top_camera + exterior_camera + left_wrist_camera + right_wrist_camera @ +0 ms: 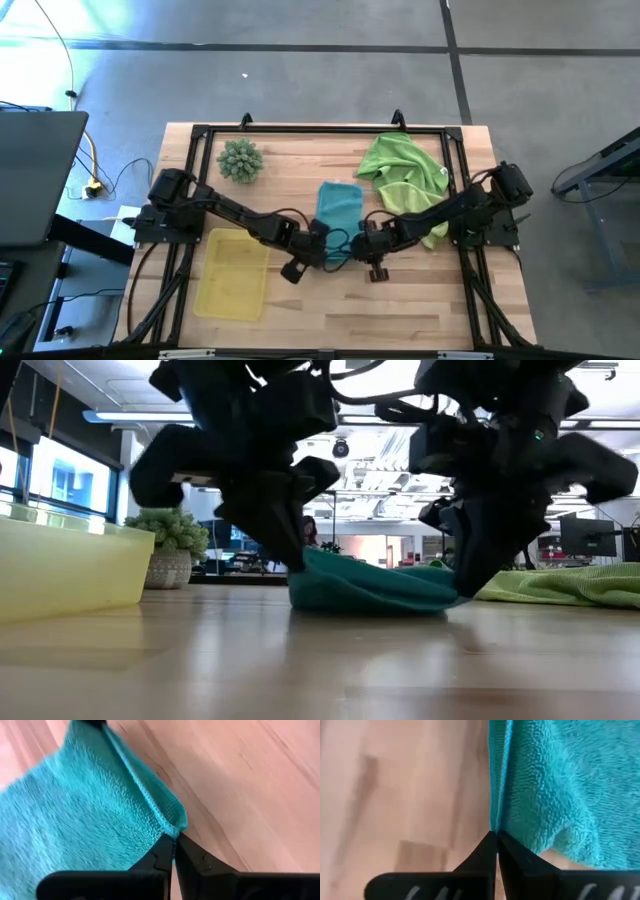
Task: Roll microfiber towels into tight, uniform cylinder then place into a basket
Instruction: Roll the blue towel
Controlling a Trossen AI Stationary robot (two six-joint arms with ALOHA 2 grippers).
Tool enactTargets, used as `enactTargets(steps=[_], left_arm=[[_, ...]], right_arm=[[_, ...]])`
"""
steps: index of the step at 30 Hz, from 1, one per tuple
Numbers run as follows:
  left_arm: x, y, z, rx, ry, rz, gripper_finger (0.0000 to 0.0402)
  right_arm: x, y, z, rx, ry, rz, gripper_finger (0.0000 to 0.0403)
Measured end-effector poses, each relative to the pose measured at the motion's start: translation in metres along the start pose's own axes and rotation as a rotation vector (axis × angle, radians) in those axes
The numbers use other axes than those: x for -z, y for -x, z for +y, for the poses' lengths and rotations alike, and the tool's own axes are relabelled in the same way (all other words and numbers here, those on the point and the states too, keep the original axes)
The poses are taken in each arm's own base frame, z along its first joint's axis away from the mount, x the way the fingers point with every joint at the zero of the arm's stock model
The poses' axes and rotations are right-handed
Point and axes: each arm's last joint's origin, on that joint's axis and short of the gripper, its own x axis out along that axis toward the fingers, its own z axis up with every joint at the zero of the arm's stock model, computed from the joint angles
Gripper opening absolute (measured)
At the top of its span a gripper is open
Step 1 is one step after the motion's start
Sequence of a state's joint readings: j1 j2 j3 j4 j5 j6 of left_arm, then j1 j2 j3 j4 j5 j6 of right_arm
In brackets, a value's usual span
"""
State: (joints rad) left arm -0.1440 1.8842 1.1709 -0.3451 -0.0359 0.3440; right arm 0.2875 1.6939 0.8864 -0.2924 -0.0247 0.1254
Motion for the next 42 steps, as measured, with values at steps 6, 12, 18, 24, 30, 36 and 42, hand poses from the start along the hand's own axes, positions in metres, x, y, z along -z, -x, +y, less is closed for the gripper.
enactTargets(steps=[6, 12, 18, 24, 30, 36, 42], left_arm=[[0.001, 0.000, -0.002, 0.012, 0.087, 0.010, 0.0007], [-0.001, 0.001, -0.005, 0.106, 0.141, -0.016, 0.0007], [0.004, 0.000, -0.009, 0.133, 0.218, 0.046, 0.0007], [0.010, -0.003, -0.011, 0.133, 0.318, 0.068, 0.0007], [0.012, -0.004, -0.008, 0.123, 0.434, 0.064, 0.0007], [0.014, 0.002, 0.007, 0.122, 0.530, 0.043, 0.0007], [0.020, 0.003, 0.025, 0.114, 0.646, 0.033, 0.0007]], right_arm=[[-0.007, 0.001, -0.001, -0.182, -0.126, -0.042, 0.0000], [-0.023, 0.004, 0.003, -0.360, -0.241, -0.163, 0.0000], [-0.027, 0.005, 0.001, -0.358, -0.349, -0.181, 0.0000], [-0.012, -0.003, -0.003, -0.293, -0.467, -0.196, 0.0000], [0.009, -0.013, -0.006, -0.327, -0.585, -0.316, 0.0000], [0.023, -0.017, -0.008, -0.327, -0.627, -0.339, 0.0000], [0.025, -0.018, -0.009, -0.305, -0.624, -0.327, 0.0000]])
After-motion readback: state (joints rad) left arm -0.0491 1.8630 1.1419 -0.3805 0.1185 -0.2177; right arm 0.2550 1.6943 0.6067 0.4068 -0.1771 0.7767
